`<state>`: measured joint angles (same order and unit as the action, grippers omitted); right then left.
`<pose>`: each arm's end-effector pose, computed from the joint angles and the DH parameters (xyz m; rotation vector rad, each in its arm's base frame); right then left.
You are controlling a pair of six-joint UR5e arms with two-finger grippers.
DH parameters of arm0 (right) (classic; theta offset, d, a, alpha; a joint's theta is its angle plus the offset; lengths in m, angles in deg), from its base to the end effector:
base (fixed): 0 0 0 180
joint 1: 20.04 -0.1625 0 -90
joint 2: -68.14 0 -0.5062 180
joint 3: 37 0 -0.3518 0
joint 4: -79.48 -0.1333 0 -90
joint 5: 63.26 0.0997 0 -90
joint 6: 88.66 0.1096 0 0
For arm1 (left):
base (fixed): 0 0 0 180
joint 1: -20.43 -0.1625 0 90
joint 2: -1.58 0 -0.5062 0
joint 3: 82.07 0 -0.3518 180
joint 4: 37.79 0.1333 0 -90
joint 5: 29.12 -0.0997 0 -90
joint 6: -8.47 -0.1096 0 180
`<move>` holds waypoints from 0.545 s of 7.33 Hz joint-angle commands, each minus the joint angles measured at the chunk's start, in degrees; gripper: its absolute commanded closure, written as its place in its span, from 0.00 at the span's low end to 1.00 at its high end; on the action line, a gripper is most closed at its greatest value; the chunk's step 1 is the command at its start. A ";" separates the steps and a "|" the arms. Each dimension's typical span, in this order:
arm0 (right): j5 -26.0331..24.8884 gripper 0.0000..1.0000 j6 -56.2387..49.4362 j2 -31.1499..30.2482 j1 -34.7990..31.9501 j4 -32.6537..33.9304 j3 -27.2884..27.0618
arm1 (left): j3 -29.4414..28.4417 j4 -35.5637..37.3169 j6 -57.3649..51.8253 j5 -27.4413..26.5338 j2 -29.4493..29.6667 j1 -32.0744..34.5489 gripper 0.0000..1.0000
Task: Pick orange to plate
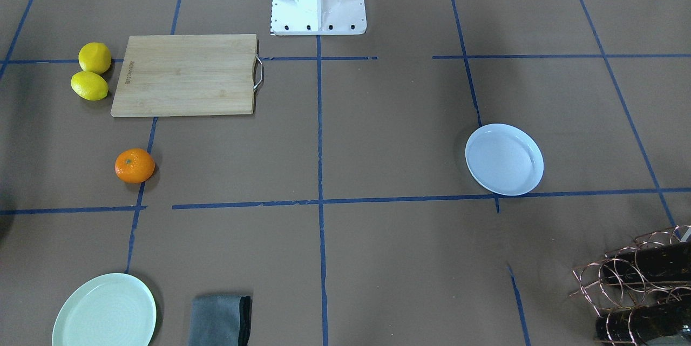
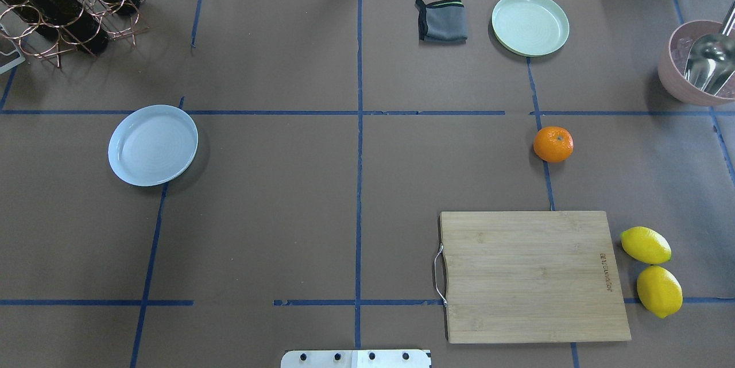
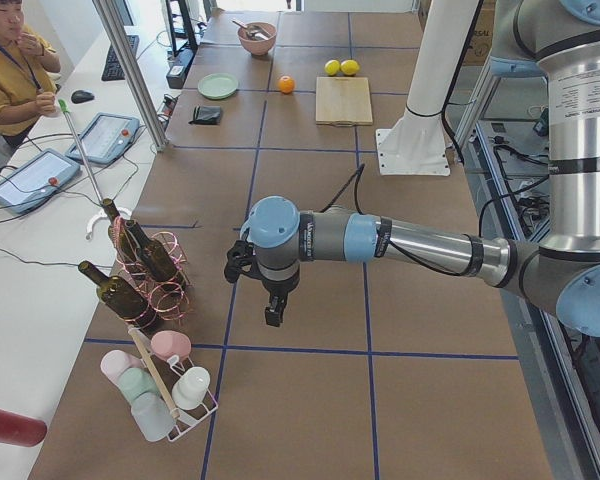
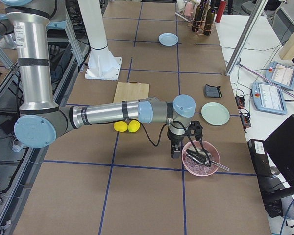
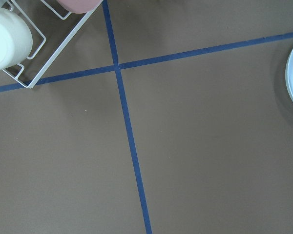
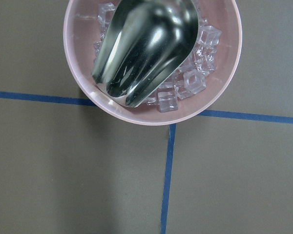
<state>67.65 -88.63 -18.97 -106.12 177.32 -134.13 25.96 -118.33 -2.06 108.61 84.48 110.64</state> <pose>0.0289 -0.4778 0.6858 0.0118 -0.7149 -0.0786 -0.0536 -0.3842 0.6693 0.1022 0.8283 0.1802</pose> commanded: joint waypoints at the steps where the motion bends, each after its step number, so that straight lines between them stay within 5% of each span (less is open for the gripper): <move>1: 0.39 0.00 0.15 -0.08 0.21 -0.02 -0.08 | 0.68 -0.31 -0.63 -0.01 -0.54 0.05 0.00; 3: 0.13 0.00 0.23 -0.08 1.44 -0.89 -0.08 | 0.51 -0.58 -0.63 -3.14 -0.29 -0.04 0.00; 4: 0.31 0.00 0.23 -0.08 1.79 -1.25 -0.08 | 1.12 -0.58 -1.59 -10.48 0.59 -0.12 0.00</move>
<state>67.85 -88.41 -19.05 -104.90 176.61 -134.20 26.54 -118.84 -2.86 104.63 84.35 110.59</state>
